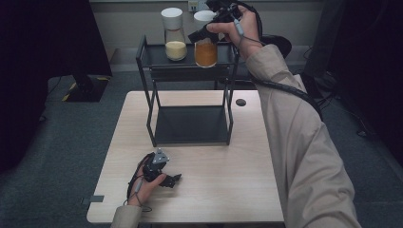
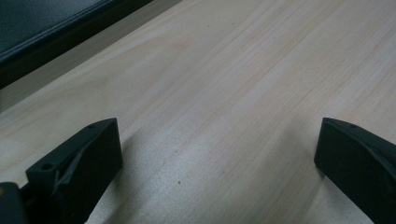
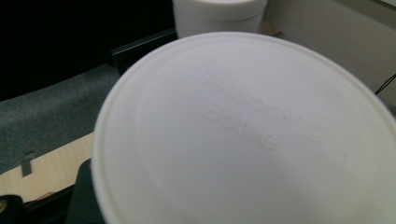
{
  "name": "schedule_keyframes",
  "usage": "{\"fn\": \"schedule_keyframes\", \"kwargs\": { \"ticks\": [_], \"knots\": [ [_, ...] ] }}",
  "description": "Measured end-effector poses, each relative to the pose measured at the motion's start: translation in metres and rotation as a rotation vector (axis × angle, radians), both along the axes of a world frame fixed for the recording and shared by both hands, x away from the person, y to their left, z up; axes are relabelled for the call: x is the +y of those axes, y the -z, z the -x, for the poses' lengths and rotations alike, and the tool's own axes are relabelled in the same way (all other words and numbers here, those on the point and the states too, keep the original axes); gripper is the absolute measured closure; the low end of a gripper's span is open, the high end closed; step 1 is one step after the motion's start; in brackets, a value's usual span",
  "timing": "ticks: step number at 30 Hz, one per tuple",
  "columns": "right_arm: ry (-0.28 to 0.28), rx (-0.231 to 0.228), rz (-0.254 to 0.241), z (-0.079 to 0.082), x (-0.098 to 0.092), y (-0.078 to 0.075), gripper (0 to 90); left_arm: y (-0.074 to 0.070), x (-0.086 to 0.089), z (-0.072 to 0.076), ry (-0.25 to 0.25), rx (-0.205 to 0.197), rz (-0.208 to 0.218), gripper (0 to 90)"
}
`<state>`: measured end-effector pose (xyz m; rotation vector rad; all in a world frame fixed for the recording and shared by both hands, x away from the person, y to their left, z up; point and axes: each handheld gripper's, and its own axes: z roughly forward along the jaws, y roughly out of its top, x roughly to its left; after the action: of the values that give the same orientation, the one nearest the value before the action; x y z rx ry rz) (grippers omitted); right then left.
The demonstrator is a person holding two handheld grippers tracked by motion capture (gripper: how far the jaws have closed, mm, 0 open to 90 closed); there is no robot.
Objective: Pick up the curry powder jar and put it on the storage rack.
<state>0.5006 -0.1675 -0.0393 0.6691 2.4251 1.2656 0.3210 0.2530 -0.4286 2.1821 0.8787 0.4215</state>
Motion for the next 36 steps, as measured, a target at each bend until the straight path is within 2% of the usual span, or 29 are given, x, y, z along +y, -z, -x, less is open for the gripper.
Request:
{"fn": "schedule_keyframes", "kwargs": {
  "ticks": [7, 13, 16, 21, 27, 29, 32, 34, 36],
  "knots": [
    [0.043, 0.014, -0.019, -0.023, 0.004, 0.007, 35.9, 0.000, 0.000, 0.000, 0.002, 0.000, 0.000, 0.2],
    [0.067, 0.022, -0.019, -0.035, 0.003, 0.012, 35.9, 0.000, 0.001, 0.000, 0.006, -0.002, -0.001, 0.2],
    [0.075, 0.015, -0.017, -0.037, 0.004, 0.017, 35.9, 0.000, 0.001, 0.000, 0.005, 0.000, 0.000, 0.2],
    [0.087, 0.006, -0.048, -0.038, 0.001, 0.023, 35.7, 0.000, 0.001, 0.000, 0.006, -0.001, 0.000, 0.2],
    [0.088, 0.005, -0.037, -0.036, 0.003, 0.023, 34.7, 0.000, 0.001, 0.000, 0.006, -0.003, -0.001, 0.3],
    [0.091, -0.005, -0.028, -0.034, 0.005, 0.024, 31.3, 0.000, 0.001, 0.000, 0.006, -0.003, -0.002, 0.2],
    [0.112, 0.013, -0.014, -0.033, 0.007, 0.023, 17.0, 0.000, 0.001, 0.000, 0.006, -0.003, -0.002, 0.2],
    [0.126, 0.005, -0.015, -0.029, 0.006, 0.025, 12.7, 0.000, 0.001, 0.000, 0.005, -0.001, 0.000, 0.3],
    [0.144, 0.002, -0.037, -0.024, 0.002, 0.027, 7.3, 0.000, 0.001, 0.000, 0.005, -0.001, 0.000, 0.2]
  ]
}}
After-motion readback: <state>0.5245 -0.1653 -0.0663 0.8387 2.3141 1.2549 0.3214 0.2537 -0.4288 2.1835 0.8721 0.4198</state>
